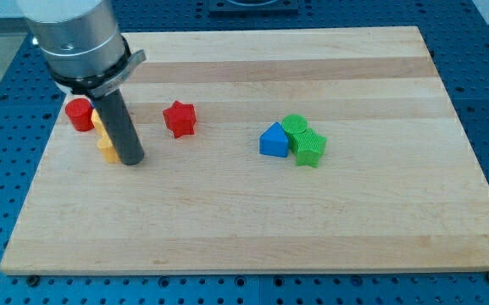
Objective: Push the red star closer to the yellow hexagon
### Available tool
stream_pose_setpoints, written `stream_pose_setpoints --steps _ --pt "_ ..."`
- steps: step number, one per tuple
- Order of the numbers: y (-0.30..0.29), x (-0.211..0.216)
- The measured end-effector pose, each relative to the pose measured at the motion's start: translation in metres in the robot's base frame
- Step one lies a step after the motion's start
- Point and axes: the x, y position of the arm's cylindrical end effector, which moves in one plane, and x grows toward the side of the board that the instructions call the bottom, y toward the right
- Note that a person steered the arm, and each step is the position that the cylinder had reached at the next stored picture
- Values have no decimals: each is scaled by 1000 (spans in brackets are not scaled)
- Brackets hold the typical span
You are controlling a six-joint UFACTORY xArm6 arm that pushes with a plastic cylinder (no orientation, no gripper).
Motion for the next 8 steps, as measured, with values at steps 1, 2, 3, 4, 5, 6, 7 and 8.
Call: stream_pose_setpoints --steps 1,2,3,4,5,6,7,8 --pt "-15 0" --pt "-22 0" --pt "-1 0" --pt "41 0" --pt "77 -3" --pt "102 -15" --pt "118 -31" --pt "119 -51"
